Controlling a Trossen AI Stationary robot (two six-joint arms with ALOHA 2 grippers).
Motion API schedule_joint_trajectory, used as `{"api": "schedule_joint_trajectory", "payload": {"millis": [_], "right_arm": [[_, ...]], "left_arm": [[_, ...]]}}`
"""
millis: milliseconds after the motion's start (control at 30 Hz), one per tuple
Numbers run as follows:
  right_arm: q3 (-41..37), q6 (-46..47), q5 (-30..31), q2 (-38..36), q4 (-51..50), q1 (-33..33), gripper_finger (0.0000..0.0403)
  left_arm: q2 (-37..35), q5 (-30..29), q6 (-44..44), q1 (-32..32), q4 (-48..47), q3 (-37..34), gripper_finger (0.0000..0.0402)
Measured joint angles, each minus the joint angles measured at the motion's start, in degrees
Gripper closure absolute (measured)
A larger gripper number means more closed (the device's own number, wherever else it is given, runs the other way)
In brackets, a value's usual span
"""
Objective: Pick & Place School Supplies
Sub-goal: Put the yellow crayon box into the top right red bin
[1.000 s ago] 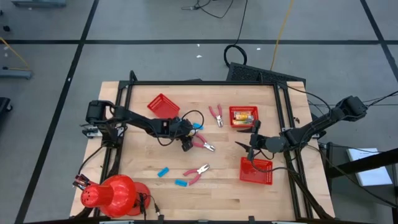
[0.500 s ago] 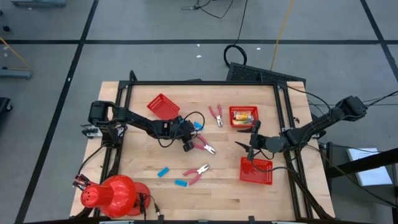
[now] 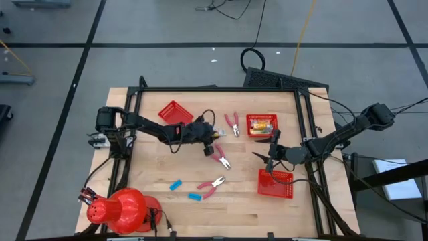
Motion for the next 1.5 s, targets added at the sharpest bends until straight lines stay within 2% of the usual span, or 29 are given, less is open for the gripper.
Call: {"api": "schedule_joint_trajectory", "payload": {"millis": [233,433,600,833,1067,1267,1500], "right_arm": [[0.0,-1.0,1.5,0.0,0.4,0.0,0.0177],[0.0,-3.0,1.8,0.0,1.8,0.0,0.0177],[0.0,-4.6,1.9,0.0,3.6,0.0,0.0177],[0.0,-4.6,1.9,0.0,3.4,0.0,0.0177],[0.0,-4.6,1.9,0.0,3.4,0.0,0.0177],[0.0,-4.6,1.9,0.0,3.4,0.0,0.0177],[0.0,-4.6,1.9,0.0,3.5,0.0,0.0177]], "left_arm": [[-0.1,10.0,2.5,4.8,12.1,0.4,0.0328],[1.3,16.3,4.6,6.8,12.0,6.2,0.0328],[8.6,21.5,5.9,6.8,8.8,15.8,0.0328],[18.9,24.6,7.7,7.1,3.4,31.1,0.0328],[25.8,28.9,7.1,8.7,0.8,41.9,0.0328],[29.9,31.4,6.9,9.3,1.0,47.3,0.0328],[32.9,32.4,6.7,10.2,0.8,50.2,0.0328]]}}
